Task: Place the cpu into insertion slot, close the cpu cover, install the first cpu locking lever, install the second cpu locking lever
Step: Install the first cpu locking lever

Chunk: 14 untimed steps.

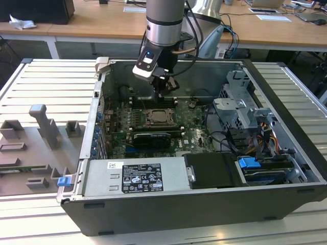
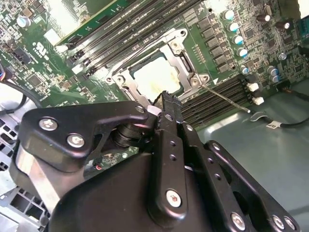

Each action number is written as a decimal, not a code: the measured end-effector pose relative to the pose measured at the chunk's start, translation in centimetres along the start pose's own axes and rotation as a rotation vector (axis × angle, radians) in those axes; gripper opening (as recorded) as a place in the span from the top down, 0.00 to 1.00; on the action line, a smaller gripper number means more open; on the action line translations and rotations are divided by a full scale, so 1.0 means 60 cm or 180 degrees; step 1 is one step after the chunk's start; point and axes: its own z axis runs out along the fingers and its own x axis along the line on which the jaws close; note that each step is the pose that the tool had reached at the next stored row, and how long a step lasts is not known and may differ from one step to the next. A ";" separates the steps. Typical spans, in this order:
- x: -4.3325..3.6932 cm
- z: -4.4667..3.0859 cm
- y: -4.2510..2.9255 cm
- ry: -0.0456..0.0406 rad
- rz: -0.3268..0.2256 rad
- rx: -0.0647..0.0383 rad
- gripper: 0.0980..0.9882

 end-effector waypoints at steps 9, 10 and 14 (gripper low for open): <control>0.000 0.000 0.000 0.0004 -0.0379 0.0000 0.99; 0.000 0.000 0.000 0.0004 -0.0400 0.0000 0.99; 0.000 0.000 0.000 0.0006 -0.0540 0.0000 0.99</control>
